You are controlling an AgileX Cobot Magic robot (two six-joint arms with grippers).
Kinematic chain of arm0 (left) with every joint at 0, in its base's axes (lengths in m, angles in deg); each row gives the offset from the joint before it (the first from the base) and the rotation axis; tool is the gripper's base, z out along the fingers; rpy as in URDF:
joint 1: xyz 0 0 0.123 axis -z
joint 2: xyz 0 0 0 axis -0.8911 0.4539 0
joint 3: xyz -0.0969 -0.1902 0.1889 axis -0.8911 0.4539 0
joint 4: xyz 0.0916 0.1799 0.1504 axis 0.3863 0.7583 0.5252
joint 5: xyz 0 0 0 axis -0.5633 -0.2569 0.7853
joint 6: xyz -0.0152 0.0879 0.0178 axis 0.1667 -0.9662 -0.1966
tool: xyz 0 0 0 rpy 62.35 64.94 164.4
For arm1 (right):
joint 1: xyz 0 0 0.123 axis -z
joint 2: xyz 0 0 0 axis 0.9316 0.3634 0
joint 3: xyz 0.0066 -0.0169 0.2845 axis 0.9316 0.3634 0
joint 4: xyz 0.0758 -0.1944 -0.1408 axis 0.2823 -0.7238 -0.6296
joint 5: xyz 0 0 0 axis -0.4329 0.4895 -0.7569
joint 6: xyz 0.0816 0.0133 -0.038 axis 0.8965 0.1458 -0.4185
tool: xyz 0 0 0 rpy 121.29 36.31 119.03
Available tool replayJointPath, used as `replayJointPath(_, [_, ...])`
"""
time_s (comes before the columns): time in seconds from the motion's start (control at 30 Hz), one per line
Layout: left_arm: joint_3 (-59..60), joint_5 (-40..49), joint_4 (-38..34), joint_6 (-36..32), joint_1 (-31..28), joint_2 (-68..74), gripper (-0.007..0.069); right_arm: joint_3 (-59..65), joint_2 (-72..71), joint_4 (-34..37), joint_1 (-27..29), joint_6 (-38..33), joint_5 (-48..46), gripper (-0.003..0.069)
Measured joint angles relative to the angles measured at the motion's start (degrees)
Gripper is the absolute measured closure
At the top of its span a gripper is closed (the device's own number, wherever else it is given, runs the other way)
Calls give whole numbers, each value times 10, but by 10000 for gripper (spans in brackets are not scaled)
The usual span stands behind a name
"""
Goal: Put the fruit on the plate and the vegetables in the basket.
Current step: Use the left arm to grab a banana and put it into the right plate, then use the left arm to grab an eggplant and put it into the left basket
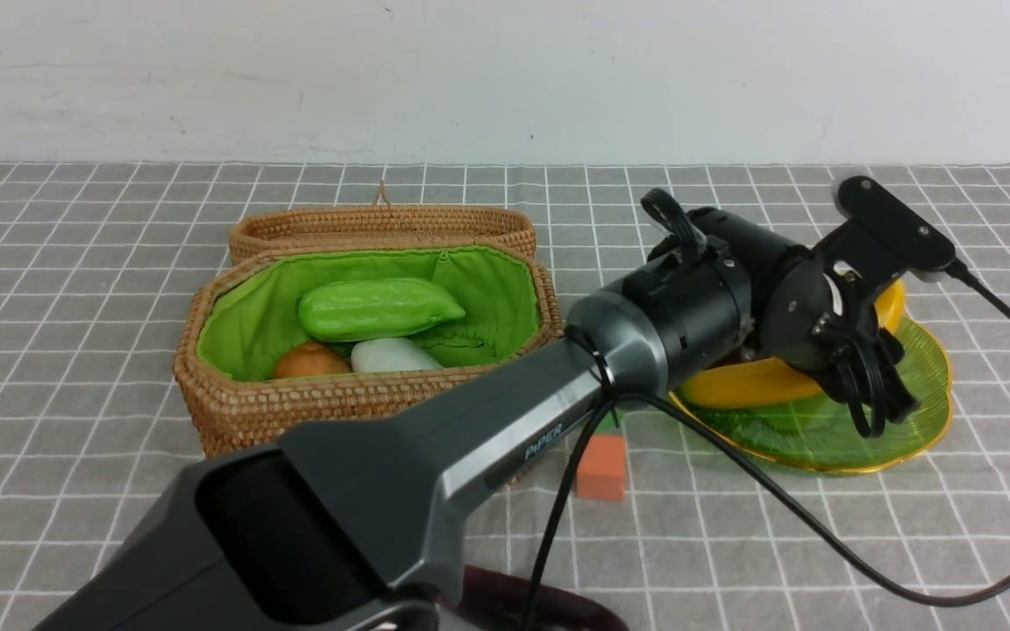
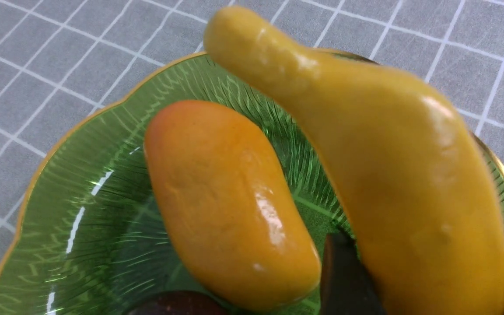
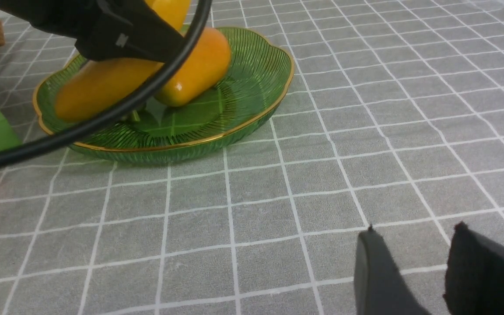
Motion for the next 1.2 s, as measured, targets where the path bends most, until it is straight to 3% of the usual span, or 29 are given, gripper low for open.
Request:
replayJointPath(0.2, [0, 1, 0, 0, 0, -1, 119, 0, 0, 0, 0, 0, 0, 417])
replayJointPath(0.33, [0, 26, -1, 0, 0, -19, 101, 0, 0, 0, 0, 0, 0, 417])
replayJointPath(0.57, [0, 157, -6, -2, -6, -121, 101, 0, 0, 0, 0, 0, 0, 417])
replayJointPath(0.73, [4, 271, -28, -84, -53, -222, 101, 0, 0, 0, 0, 0, 0, 417])
replayJointPath(0.83, [74, 336, -64, -171, -112, -331, 101, 0, 0, 0, 0, 0, 0, 417])
replayJointPath(0.93, [167, 363, -77, -220, -132, -410, 101, 0, 0, 0, 0, 0, 0, 417])
replayJointPath(1.13, [403, 350, -45, -318, -134, -500, 101, 0, 0, 0, 0, 0, 0, 417])
replayJointPath(1.2, [513, 289, -39, -368, -134, -510, 101, 0, 0, 0, 0, 0, 0, 417])
